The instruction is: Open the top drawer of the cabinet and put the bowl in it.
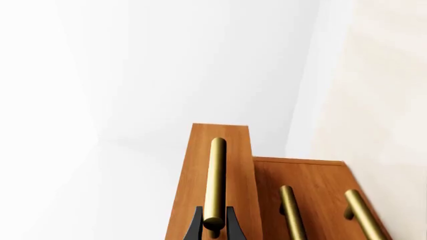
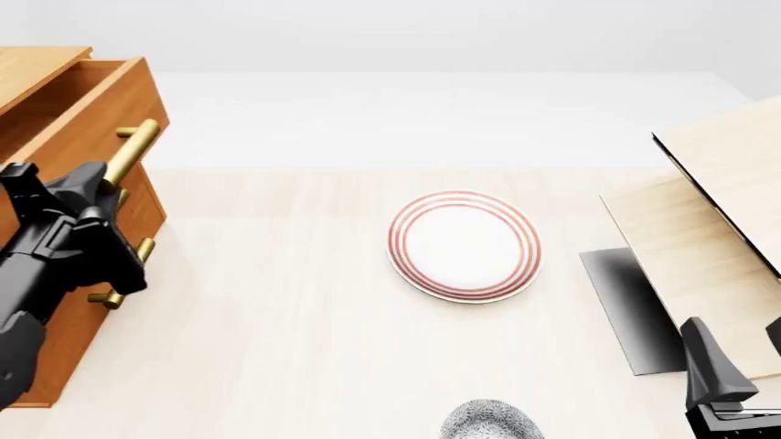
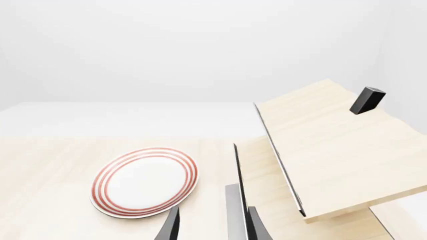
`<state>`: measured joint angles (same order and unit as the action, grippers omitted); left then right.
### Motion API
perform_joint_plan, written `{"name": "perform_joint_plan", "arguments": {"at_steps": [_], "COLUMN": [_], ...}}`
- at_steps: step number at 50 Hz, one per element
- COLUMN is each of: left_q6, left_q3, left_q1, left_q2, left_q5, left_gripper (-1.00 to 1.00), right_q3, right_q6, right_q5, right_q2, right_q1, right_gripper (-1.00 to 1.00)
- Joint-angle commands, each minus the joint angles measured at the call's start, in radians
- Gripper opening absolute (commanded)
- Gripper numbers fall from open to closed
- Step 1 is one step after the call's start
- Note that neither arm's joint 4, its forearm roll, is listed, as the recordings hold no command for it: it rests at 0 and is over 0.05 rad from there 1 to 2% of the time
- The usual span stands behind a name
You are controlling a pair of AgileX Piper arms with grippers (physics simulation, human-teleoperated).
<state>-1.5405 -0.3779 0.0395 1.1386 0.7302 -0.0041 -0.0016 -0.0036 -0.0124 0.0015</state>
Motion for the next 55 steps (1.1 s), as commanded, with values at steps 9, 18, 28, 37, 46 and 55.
{"name": "perform_joint_plan", "arguments": {"at_steps": [9, 18, 28, 37, 46, 55], "left_q6": [0.002, 0.002, 0.012, 0.012, 0.117, 0.377], "left_q3": [-0.050, -0.063, -0.070, -0.069, -0.145, -0.340], "left_q1": [-0.090, -0.120, -0.162, -0.183, -0.210, -0.216], "left_q2": [0.021, 0.022, 0.005, -0.034, -0.144, -0.183], "left_q5": [0.006, -0.004, -0.036, -0.071, -0.277, -0.574], "left_gripper": [-1.00, 1.00, 1.00, 1.00, 1.00, 1.00], "right_q3": [0.000, 0.001, 0.001, 0.001, 0.000, 0.000], "right_q6": [0.000, 0.001, 0.000, 0.001, 0.000, 0.000], "right_q5": [0.001, 0.001, 0.001, 0.001, 0.001, 0.001], "right_q2": [0.003, 0.003, 0.003, 0.003, 0.004, 0.003], "right_q1": [0.000, -0.001, 0.000, -0.001, 0.000, 0.000], "right_gripper": [1.00, 1.00, 1.00, 1.00, 1.00, 1.00]}}
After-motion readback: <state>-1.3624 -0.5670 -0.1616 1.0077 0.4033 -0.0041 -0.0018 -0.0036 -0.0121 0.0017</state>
